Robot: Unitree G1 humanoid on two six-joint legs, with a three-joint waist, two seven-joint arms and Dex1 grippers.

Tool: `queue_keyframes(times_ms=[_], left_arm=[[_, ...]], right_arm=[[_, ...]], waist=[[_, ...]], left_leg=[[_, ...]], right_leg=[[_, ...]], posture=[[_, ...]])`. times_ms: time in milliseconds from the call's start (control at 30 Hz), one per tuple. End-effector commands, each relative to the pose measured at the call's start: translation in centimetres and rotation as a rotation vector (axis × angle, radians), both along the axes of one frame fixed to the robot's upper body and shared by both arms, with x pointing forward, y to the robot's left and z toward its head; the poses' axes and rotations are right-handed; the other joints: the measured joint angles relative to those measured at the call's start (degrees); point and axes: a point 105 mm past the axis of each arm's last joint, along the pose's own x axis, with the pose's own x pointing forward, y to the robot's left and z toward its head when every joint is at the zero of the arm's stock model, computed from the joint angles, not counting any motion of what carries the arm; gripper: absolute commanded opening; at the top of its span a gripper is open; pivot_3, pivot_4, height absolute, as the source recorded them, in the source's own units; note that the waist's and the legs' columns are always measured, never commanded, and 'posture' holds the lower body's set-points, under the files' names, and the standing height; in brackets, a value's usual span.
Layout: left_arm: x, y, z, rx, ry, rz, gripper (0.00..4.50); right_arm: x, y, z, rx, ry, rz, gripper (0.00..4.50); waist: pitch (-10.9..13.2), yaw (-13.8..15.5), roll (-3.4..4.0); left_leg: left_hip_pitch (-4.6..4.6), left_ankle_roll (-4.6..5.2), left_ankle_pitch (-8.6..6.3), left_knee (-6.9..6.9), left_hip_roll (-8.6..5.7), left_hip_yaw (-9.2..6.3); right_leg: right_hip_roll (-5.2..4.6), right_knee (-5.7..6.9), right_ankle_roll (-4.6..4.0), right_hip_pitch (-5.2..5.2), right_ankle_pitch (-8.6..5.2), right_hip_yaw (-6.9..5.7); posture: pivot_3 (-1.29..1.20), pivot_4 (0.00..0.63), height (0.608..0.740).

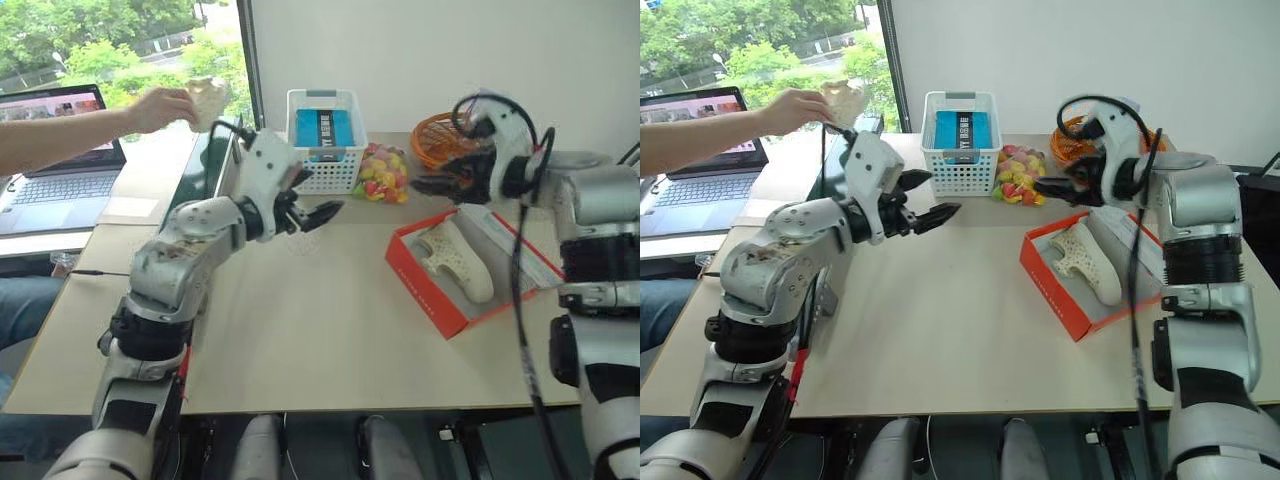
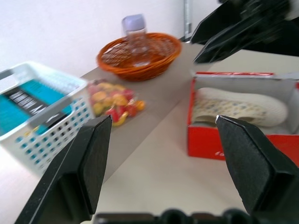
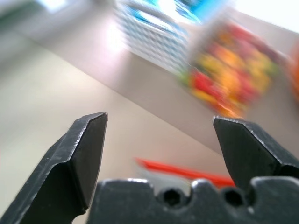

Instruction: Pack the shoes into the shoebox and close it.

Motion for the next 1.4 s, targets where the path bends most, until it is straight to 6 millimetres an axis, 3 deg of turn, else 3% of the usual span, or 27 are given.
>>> queue_keyframes(times_ms=[33,233,367,433,700,900,1133,1400], left_arm=[[0.5,2.9,0.7,-0.089,0.007,0.112,4.48],[1.7,8.8,-1.0,-0.127,0.025,0.418,4.48],[1.7,13.1,-2.2,-0.173,0.022,0.63,4.48],[1.4,14.3,-3.0,-0.166,0.026,0.678,4.48],[1.2,16.0,-4.8,-0.213,0.054,0.749,4.48],[2.6,17.3,-7.0,-0.216,0.096,0.801,4.48],[4.9,17.4,-8.6,-0.224,0.114,0.786,4.48],[6.2,17.2,-8.6,-0.237,0.106,0.774,4.48]], right_arm=[[-2.5,2.5,1.0,0.072,-0.076,0.145,4.5],[-4.3,6.2,-1.2,0.153,-0.063,0.287,4.5],[-3.2,7.7,-2.1,0.116,-0.155,0.25,4.5],[-3.4,8.7,-2.1,0.131,-0.207,0.265,4.5],[-4.1,10.9,-3.5,0.136,-0.246,0.299,4.5],[-4.5,11.6,-4.1,0.155,-0.19,0.329,4.5],[-4.4,11.0,-3.9,0.175,-0.167,0.308,4.5],[-4.8,10.6,-3.9,0.188,-0.145,0.29,4.5]], waist=[[0.0,0.2,0.0],[0.0,0.8,-0.02],[0.0,0.8,-0.03],[0.0,0.7,-0.04],[0.0,1.3,-0.08],[-0.1,1.3,-0.11],[-0.1,1.5,-0.15],[-0.1,1.4,-0.16]], left_leg=[[0.0,0.0,0.0,0.0,0.0,0.0],[-0.01,-0.02,-0.01,0.03,0.0,0.0],[-0.01,-0.04,-0.02,0.02,0.0,0.01],[0.01,-0.04,-0.02,0.01,0.01,0.01],[0.0,-0.11,-0.03,-0.05,0.03,0.03],[0.01,-0.12,-0.04,-0.09,0.05,0.04],[0.0,-0.13,-0.03,-0.13,0.06,0.05],[0.0,-0.13,-0.03,-0.23,0.08,0.06]], right_leg=[[0.0,0.0,0.0,0.01,0.0,-0.01],[-0.01,-0.05,-0.03,0.07,-0.01,-0.03],[-0.01,-0.04,-0.05,0.03,-0.02,-0.04],[-0.01,-0.04,-0.05,0.03,-0.02,-0.05],[-0.02,-0.1,-0.21,0.04,-0.09,-0.1],[-0.01,-0.08,-0.38,0.01,-0.18,-0.11],[-0.01,-0.09,-0.39,0.01,-0.18,-0.17],[-0.02,-0.1,-0.39,-0.05,-0.17,-0.18]], posture=[[0.0,0.15,0.735],[0.0,0.15,0.735],[0.0,0.15,0.735],[0.0,0.15,0.735],[0.0,0.15,0.735],[0.0,0.15,0.735],[0.0,0.15,0.735],[0.0,0.15,0.735]])
